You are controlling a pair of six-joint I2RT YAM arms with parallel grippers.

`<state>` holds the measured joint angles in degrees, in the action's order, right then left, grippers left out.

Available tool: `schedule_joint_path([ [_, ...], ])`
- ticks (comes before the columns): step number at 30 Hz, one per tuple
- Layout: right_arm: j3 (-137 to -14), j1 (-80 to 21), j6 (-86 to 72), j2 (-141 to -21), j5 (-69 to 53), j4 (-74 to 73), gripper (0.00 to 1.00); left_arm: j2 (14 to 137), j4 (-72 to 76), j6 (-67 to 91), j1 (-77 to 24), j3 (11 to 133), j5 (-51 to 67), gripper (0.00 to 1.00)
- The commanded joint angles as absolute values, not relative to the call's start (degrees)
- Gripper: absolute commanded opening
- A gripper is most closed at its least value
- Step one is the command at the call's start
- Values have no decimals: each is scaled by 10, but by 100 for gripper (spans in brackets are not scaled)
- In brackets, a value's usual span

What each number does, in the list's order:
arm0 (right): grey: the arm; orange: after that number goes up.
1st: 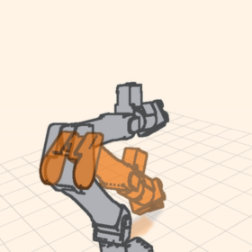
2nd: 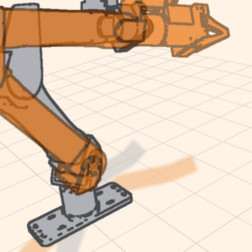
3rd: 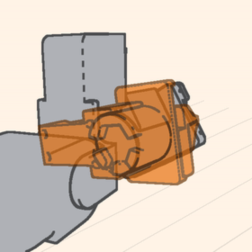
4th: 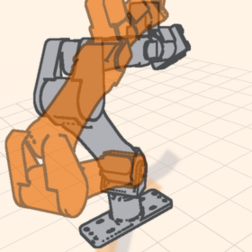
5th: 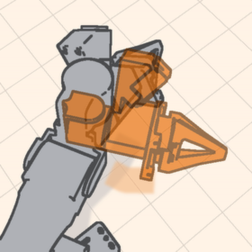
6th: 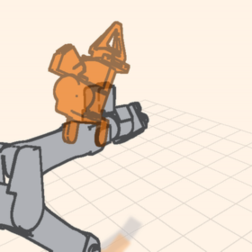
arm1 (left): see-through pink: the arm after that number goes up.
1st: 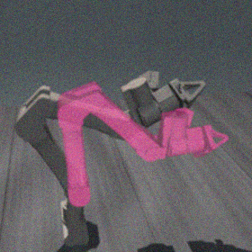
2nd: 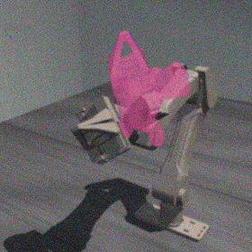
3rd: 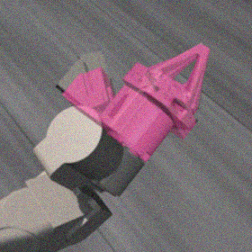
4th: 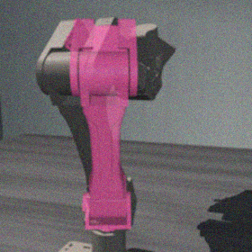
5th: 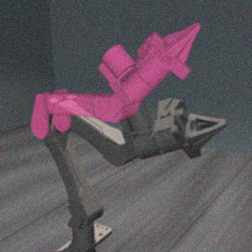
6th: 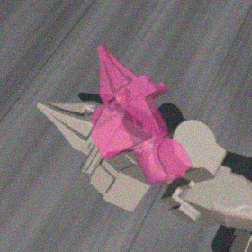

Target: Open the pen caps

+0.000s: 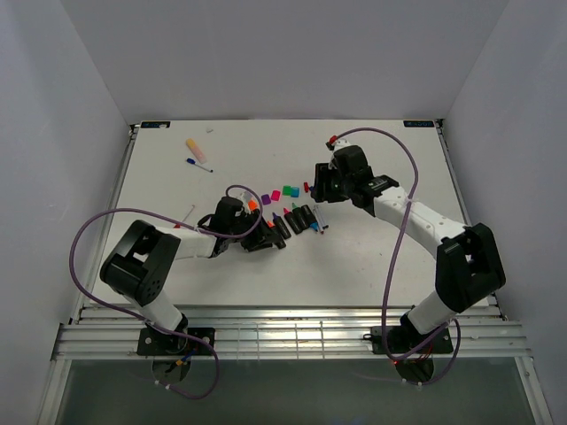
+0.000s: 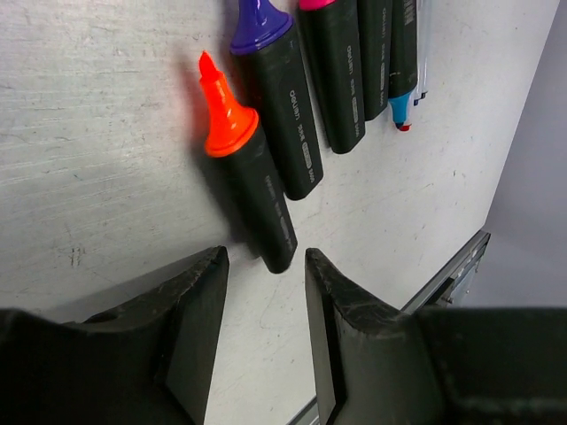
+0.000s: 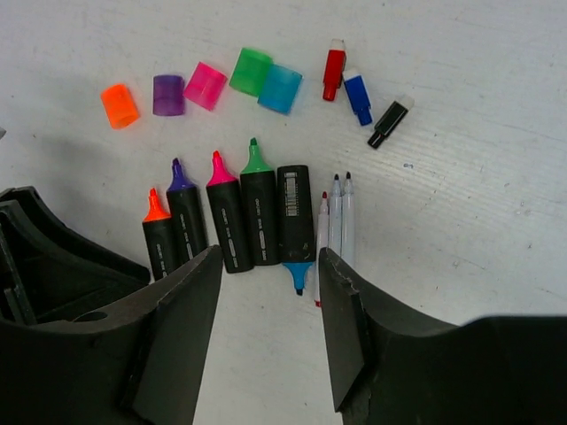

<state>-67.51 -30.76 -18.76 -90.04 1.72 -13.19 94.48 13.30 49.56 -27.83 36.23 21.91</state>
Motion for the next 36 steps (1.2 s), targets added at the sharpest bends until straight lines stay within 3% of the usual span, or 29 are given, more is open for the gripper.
schedule_joint_path([
  [1,-657,-309,-187,-872,6,-95,54,949,116,492,-278,366,200,52],
  [7,-618,-310,-189,-835,-23,-84,54,908,27,472,-276,401,157,53],
  [17,-548,-309,-188,-752,-72,-68,55,899,-238,398,-173,666,-17,57],
  [36,-513,-310,-180,-729,-83,-55,55,1218,-449,354,-96,1102,-215,57],
])
